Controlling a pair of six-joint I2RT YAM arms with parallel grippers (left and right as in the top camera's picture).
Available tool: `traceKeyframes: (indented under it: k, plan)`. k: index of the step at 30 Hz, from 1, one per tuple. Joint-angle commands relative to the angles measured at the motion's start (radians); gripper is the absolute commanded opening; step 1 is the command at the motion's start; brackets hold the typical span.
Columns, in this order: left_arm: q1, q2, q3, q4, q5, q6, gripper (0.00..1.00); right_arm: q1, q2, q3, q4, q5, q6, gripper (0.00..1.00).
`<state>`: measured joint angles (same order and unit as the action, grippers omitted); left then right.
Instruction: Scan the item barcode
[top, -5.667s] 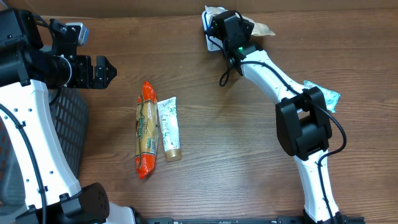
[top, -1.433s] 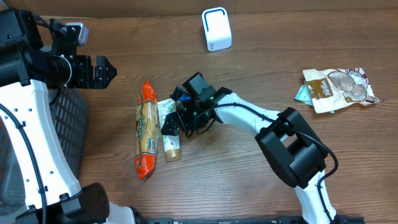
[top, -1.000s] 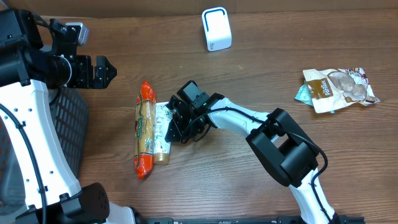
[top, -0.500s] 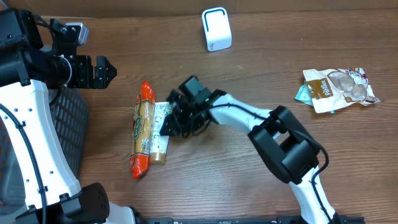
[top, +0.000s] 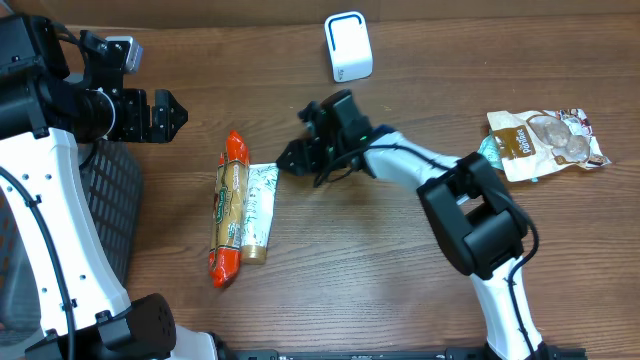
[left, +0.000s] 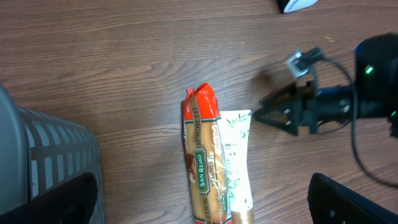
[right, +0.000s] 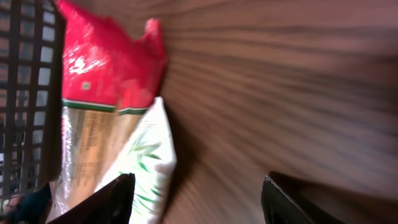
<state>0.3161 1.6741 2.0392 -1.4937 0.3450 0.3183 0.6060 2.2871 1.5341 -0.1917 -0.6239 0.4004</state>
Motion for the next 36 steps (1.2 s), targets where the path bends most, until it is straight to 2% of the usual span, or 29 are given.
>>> traceKeyframes:
  k: [1, 9, 11, 13, 17, 22, 27, 31, 36]
  plan:
    - [-0.002, 0.002, 0.005, 0.002, 0.011, 0.022, 0.99, 0.05, 0.04, -0.008, 0.027, 0.033, 0.059, 0.63]
    - [-0.002, 0.002, 0.005, 0.002, 0.011, 0.022, 1.0, 0.093, 0.109, -0.008, 0.065, 0.047, 0.147, 0.49]
    - [-0.002, 0.002, 0.005, 0.002, 0.011, 0.022, 1.0, 0.094, 0.111, -0.008, 0.079, 0.047, 0.154, 0.38]
    - [-0.002, 0.002, 0.005, 0.002, 0.011, 0.022, 0.99, 0.094, 0.111, -0.007, 0.089, 0.045, 0.154, 0.21]
    - [-0.002, 0.002, 0.005, 0.002, 0.011, 0.022, 1.0, 0.084, 0.111, -0.007, 0.089, 0.006, 0.154, 0.04]
    - [-0.002, 0.002, 0.005, 0.002, 0.011, 0.022, 0.99, 0.047, 0.084, -0.006, 0.061, -0.06, 0.153, 0.04]
    - [-0.002, 0.002, 0.005, 0.002, 0.011, 0.022, 1.0, -0.016, -0.029, -0.006, -0.099, -0.01, 0.063, 0.04]
    - [-0.002, 0.002, 0.005, 0.002, 0.011, 0.022, 0.99, -0.054, -0.179, -0.006, -0.296, 0.223, -0.029, 0.04]
    - [-0.002, 0.002, 0.005, 0.002, 0.011, 0.022, 1.0, -0.041, -0.337, 0.026, -0.592, 0.69, -0.066, 0.04]
